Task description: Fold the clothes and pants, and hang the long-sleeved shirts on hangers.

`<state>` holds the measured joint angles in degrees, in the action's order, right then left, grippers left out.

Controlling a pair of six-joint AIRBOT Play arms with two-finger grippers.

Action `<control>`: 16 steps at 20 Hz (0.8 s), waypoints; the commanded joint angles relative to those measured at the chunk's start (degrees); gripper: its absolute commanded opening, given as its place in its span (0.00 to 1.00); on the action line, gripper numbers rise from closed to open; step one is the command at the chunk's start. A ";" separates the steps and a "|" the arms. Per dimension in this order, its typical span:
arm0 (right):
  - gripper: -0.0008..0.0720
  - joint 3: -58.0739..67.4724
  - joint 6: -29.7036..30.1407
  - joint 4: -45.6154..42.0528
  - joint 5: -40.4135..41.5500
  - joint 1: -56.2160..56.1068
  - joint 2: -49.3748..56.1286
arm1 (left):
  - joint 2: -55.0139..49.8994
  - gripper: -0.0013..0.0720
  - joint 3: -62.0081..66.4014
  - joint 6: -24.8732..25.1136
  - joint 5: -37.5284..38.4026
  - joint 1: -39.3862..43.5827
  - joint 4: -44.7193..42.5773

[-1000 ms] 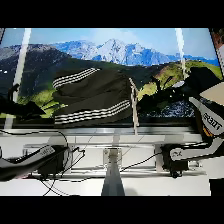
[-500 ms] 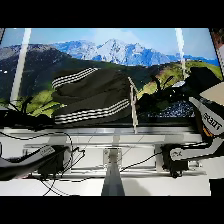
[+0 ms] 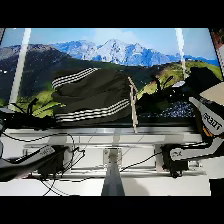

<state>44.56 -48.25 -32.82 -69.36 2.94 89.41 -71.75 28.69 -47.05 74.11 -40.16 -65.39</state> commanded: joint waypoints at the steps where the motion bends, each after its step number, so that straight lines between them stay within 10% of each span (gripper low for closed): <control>1: 0.04 0.04 0.50 0.04 -0.07 -0.02 -0.26 | 0.04 0.03 0.37 -0.02 -2.10 3.41 3.21; 8: 0.04 5.20 1.88 -0.04 0.04 0.00 -8.35 | 0.76 0.03 14.91 -0.02 3.76 7.28 13.70; 16: 0.04 24.04 1.09 -0.04 2.93 0.00 -25.99 | 7.41 0.03 43.06 3.21 5.84 7.21 47.76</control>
<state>62.02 -46.48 -32.95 -69.01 2.94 69.06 -66.67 63.16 -44.99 79.90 -33.01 -32.29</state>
